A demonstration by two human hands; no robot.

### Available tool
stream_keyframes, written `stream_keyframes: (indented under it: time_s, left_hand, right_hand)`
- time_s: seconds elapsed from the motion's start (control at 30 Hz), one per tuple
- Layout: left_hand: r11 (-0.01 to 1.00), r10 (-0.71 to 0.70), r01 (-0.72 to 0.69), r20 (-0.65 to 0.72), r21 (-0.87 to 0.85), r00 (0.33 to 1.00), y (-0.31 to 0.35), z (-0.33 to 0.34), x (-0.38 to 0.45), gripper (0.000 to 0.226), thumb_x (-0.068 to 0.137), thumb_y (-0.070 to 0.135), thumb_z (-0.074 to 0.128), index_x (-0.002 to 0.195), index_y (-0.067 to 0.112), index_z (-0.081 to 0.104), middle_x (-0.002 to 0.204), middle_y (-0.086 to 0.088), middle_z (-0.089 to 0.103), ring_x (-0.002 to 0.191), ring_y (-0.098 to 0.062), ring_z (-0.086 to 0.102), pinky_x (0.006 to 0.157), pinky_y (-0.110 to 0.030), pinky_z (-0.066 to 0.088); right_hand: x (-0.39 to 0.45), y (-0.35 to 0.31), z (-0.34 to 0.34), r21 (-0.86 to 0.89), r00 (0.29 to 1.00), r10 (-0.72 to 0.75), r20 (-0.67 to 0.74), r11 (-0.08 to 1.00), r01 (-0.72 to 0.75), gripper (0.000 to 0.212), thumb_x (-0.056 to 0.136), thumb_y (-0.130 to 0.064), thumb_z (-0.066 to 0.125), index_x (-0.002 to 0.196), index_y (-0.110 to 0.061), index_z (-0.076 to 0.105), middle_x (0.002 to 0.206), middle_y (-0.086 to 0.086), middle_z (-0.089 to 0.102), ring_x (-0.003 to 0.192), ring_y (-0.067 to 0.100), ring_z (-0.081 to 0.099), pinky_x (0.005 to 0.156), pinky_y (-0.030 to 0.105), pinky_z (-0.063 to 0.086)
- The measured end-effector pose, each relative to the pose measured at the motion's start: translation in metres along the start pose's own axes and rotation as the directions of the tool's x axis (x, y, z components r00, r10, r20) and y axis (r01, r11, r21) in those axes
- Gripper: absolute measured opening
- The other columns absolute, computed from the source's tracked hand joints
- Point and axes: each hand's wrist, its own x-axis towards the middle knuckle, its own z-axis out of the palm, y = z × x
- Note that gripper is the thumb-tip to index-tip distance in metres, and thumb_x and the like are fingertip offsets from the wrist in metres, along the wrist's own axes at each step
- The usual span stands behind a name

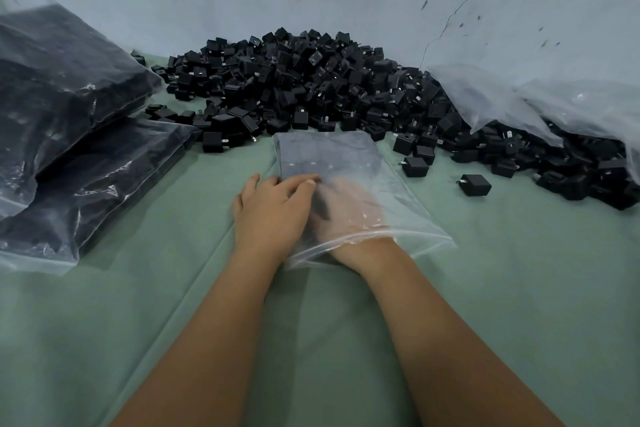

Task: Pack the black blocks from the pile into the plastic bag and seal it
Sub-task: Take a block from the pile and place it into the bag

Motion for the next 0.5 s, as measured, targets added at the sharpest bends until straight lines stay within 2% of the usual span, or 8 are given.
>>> stream_keyframes:
  time_s: [0.07,0.17,0.23,0.3,0.33,0.37,0.43,0.5]
  left_hand:
    - [0.997,0.004,-0.006,0.024,0.073,1.000,-0.001,0.001,0.000,0.036,0.096,0.046,0.036,0.125,0.053,0.057,0.147,0.008,0.046,0.147,-0.021,0.015,0.118,-0.042,0.009]
    - [0.989,0.014,-0.019,0.034,0.144,0.999,-0.002,0.001,0.000,0.036,0.094,0.045,0.044,0.127,0.054,0.054,0.149,0.005,0.044,0.147,-0.024,0.015,0.118,-0.042,0.010]
    - [0.987,0.023,-0.028,0.037,0.158,0.999,-0.003,0.000,0.000,0.037,0.092,0.045,0.048,0.127,0.054,0.053,0.150,0.004,0.042,0.147,-0.025,0.016,0.117,-0.042,0.011]
    - [0.986,0.028,-0.033,0.037,0.164,0.999,-0.004,0.000,0.001,0.036,0.092,0.046,0.050,0.127,0.054,0.054,0.151,0.005,0.042,0.147,-0.025,0.016,0.117,-0.042,0.012]
    - [0.985,0.032,-0.038,0.035,0.170,0.999,-0.005,0.000,0.001,0.036,0.091,0.046,0.052,0.127,0.054,0.054,0.151,0.005,0.042,0.147,-0.025,0.017,0.117,-0.042,0.013]
    - [0.984,0.037,-0.043,0.032,0.174,0.999,-0.005,-0.001,0.001,0.036,0.091,0.046,0.053,0.126,0.054,0.055,0.150,0.005,0.043,0.146,-0.026,0.018,0.117,-0.042,0.014]
    - [0.983,0.040,-0.045,0.033,0.180,0.999,-0.006,-0.001,0.000,0.037,0.090,0.043,0.056,0.125,0.053,0.056,0.148,0.003,0.046,0.145,-0.027,0.021,0.118,-0.042,0.017]
    - [0.984,0.046,-0.049,0.018,0.170,0.999,-0.004,-0.002,-0.001,0.037,0.087,0.036,0.058,0.121,0.050,0.061,0.146,-0.001,0.048,0.143,-0.028,0.023,0.118,-0.044,0.020]
  right_hand:
    - [-0.007,-0.003,-0.006,0.003,0.999,0.006,-0.048,1.000,-0.006,0.014,0.090,-0.034,0.045,0.094,-0.029,0.057,0.088,-0.008,0.060,0.084,0.015,0.059,0.076,0.031,0.050]
    - [-0.029,-0.004,-0.017,-0.010,0.992,-0.076,-0.102,0.997,0.075,0.019,0.094,-0.029,0.045,0.104,-0.022,0.059,0.101,-0.001,0.062,0.095,0.020,0.058,0.083,0.030,0.041]
    - [-0.046,-0.005,-0.032,-0.045,0.961,-0.180,-0.210,0.984,0.175,0.014,0.088,-0.022,0.055,0.088,-0.015,0.066,0.087,0.004,0.066,0.080,0.023,0.060,0.071,0.032,0.048]
    - [-0.056,0.000,-0.048,-0.102,0.830,-0.316,-0.460,0.947,0.304,0.016,0.077,-0.011,0.061,0.061,-0.010,0.060,0.060,0.005,0.058,0.053,0.023,0.050,0.050,0.030,0.042]
    - [-0.059,0.005,-0.055,-0.113,0.744,-0.329,-0.581,0.938,0.327,0.019,0.076,-0.007,0.058,0.058,-0.008,0.058,0.056,0.004,0.053,0.050,0.022,0.044,0.048,0.029,0.036]
    - [-0.059,0.012,-0.062,-0.093,0.676,-0.289,-0.678,0.946,0.311,0.019,0.078,-0.006,0.055,0.059,-0.006,0.058,0.056,0.003,0.051,0.051,0.021,0.041,0.049,0.029,0.032]
    - [-0.059,0.034,-0.076,0.075,0.587,-0.043,-0.808,0.982,0.174,0.018,0.083,-0.009,0.049,0.069,-0.007,0.060,0.065,0.000,0.054,0.060,0.018,0.046,0.055,0.029,0.032]
    - [-0.062,0.067,-0.081,0.288,0.550,0.260,-0.794,0.957,-0.038,0.019,0.086,-0.012,0.046,0.091,-0.010,0.065,0.085,-0.003,0.058,0.082,0.018,0.053,0.068,0.024,0.034]
